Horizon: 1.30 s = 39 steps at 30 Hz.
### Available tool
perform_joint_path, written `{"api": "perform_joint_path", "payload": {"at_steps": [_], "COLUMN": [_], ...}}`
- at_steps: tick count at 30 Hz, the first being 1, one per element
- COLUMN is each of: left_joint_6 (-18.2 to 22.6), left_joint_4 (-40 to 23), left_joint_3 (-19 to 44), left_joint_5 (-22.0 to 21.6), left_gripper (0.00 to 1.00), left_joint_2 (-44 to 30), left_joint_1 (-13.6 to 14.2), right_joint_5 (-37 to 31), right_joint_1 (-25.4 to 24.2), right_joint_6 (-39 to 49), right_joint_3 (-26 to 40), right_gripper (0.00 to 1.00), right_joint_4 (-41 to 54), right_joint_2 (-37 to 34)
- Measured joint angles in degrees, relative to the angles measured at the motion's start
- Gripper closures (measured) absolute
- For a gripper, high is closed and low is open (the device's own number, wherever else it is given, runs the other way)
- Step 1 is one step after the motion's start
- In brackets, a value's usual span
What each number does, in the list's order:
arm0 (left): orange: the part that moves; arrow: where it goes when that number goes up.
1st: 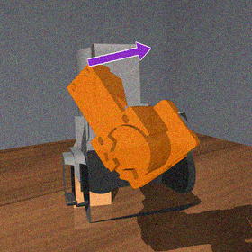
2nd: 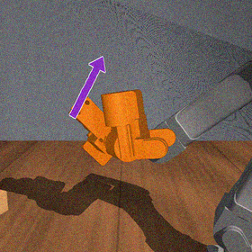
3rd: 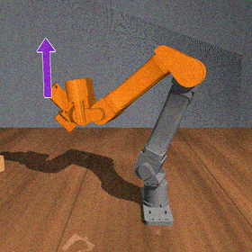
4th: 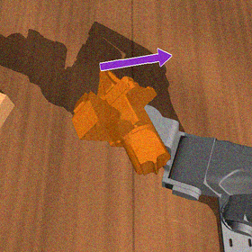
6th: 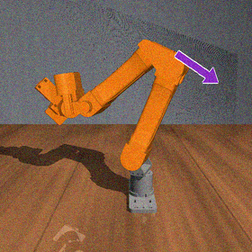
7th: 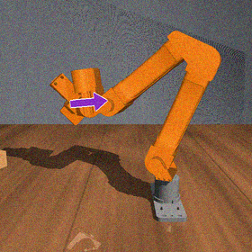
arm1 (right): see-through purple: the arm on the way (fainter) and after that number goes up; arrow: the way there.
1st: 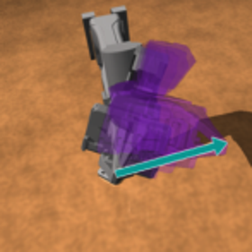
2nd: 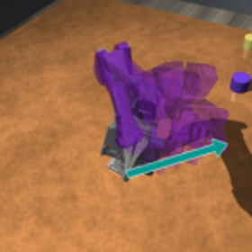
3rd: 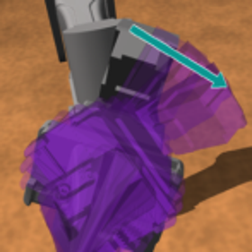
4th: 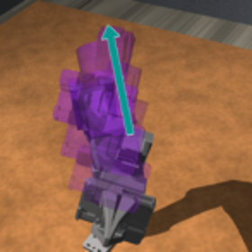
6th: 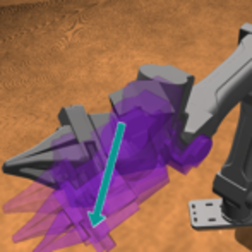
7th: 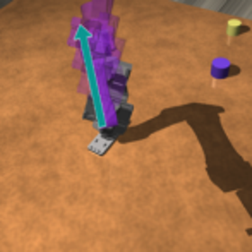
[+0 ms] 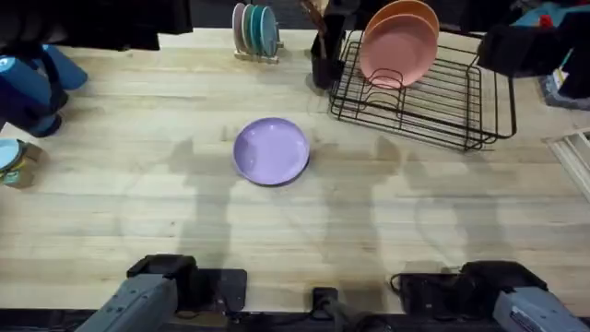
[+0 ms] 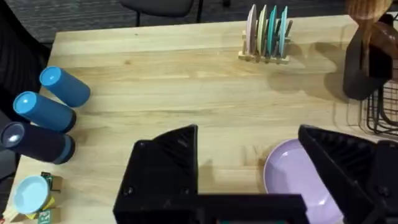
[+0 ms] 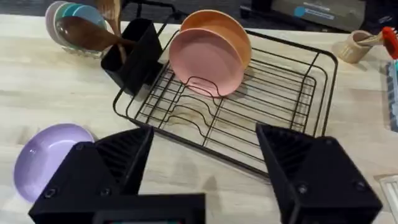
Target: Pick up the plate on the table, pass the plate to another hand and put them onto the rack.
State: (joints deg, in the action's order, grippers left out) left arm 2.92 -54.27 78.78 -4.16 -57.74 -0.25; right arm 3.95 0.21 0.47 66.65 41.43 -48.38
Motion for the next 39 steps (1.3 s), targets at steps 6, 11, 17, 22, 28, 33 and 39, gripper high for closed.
{"api": "perform_joint_path", "payload": {"at_steps": [6,11,17,22,28,33,39], "left_joint_6": [0.15,0.15,0.15,0.15,0.15,0.15,0.13], "left_joint_4": [-10.7,-12.54,-12.58,-12.56,-11.73,-7.67,-5.65], "left_joint_3": [0.02,0.02,0.02,0.02,-0.95,-4.32,-4.94], "left_joint_5": [-0.15,0.06,3.1,4.61,4.83,6.86,9.11], "left_gripper": [0.007,0.007,0.007,0.007,0.007,0.007,0.009], "left_joint_2": [-2.06,-7.66,-11.99,-17.62,-23.62,-29.33,-34.62], "left_joint_1": [0.0,0.0,0.0,0.0,0.0,0.0,0.0], "right_joint_5": [0.0,0.0,0.0,0.0,0.0,0.0,0.0], "right_joint_1": [0.0,-0.01,-0.02,0.0,0.0,-0.01,-0.02], "right_joint_6": [0.0,0.0,0.0,0.0,0.0,0.0,0.0], "right_joint_3": [0.0,0.0,0.0,0.0,0.0,0.0,0.0], "right_gripper": [0.004,0.004,0.004,0.003,0.004,0.003,0.003], "right_joint_4": [1.03,1.03,1.03,1.03,1.03,1.03,1.03], "right_joint_2": [0.0,0.0,0.0,0.0,0.0,0.0,0.0]}}
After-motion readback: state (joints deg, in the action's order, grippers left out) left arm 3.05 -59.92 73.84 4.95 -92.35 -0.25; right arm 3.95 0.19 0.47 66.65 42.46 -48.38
